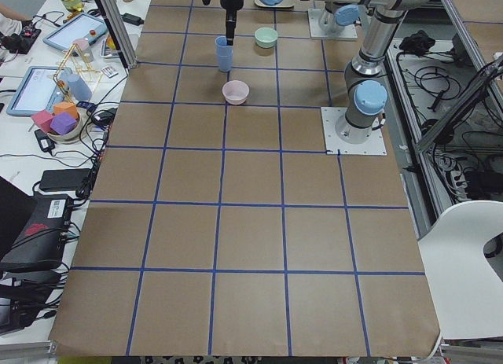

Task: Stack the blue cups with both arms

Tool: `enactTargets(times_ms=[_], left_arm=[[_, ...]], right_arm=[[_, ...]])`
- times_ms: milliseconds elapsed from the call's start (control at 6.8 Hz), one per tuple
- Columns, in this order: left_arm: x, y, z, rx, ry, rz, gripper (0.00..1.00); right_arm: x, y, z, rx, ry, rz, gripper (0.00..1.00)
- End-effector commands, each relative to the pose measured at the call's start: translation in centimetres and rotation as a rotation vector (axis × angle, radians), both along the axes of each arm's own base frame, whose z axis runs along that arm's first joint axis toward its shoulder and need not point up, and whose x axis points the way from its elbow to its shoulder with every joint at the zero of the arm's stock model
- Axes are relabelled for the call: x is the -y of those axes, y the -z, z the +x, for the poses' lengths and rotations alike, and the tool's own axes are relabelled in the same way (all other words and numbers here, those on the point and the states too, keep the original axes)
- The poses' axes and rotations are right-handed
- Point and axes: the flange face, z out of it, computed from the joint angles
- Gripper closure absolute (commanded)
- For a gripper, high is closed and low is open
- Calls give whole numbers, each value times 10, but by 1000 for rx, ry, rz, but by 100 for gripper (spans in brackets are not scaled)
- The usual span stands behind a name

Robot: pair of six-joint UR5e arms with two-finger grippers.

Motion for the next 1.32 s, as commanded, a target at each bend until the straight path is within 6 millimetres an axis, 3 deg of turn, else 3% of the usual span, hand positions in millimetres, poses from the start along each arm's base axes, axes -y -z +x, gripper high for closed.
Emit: enactTargets(times_ms=[0,294,1176], left_arm=[[2,0,0,0,0,-1,0],[2,4,0,-3,0,8,0],[4,9,-2,-8,2,17,0]], right_arm=[[-27,-21,-25,0,7,1,0],[-57,-29,-26,-21,-19,-4,0],[-59,-25,-23,-19,-21,-3,0]])
